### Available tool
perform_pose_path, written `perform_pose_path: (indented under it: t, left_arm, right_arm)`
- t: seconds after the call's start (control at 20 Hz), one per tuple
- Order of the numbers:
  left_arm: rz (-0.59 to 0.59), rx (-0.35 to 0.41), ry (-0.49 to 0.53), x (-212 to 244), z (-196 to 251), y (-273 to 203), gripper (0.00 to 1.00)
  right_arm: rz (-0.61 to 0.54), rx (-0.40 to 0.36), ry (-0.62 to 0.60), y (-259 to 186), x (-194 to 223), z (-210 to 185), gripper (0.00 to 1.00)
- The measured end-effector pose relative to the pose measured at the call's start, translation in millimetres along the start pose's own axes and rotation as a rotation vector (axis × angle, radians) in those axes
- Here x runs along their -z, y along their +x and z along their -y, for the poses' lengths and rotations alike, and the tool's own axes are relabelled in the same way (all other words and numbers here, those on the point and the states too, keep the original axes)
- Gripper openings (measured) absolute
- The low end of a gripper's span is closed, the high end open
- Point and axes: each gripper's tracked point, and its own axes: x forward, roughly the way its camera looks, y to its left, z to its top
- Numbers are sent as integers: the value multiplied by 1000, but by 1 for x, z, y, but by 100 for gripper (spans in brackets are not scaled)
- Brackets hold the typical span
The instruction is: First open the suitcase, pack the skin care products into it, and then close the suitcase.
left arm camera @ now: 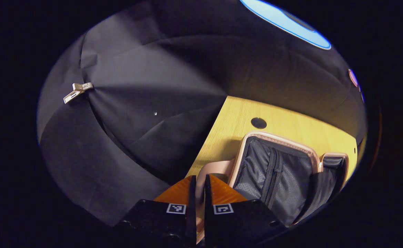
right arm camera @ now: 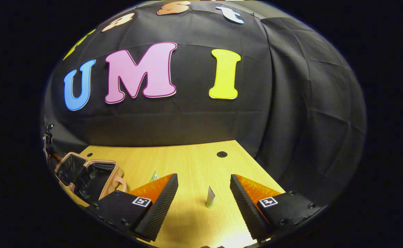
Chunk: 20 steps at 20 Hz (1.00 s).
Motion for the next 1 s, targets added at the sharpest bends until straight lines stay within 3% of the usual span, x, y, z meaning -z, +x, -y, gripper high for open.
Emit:
perform_pose_path:
  t: [0.05,0.15,0.25,0.3,0.45,0.6,0.8,1.0]
  left_arm:
    - [30,-40,30,-3,-7,-5,20]
    - [153,-19,39,-29,3,-29,44]
    - [273,-37,44,-54,18,-74,98]
    - [328,-30,55,-64,34,-99,94]
    - [529,35,78,-86,101,-191,95]
    - [649,165,66,-81,191,-261,95]
    - [685,361,15,-39,345,-332,97]
    - [643,505,9,19,452,-350,98]
  right_arm:
    - [5,0,2,2,-1,1,97]
    - [5,5,5,5,-2,6,96]
    - [4,0,23,5,-4,7,96]
    - [5,-3,30,5,-6,8,96]
    - [12,-25,40,5,-10,8,96]
    - [-25,-41,69,5,-3,12,97]
    - [-34,-49,46,2,2,24,97]
    - [-50,-78,29,5,15,31,97]
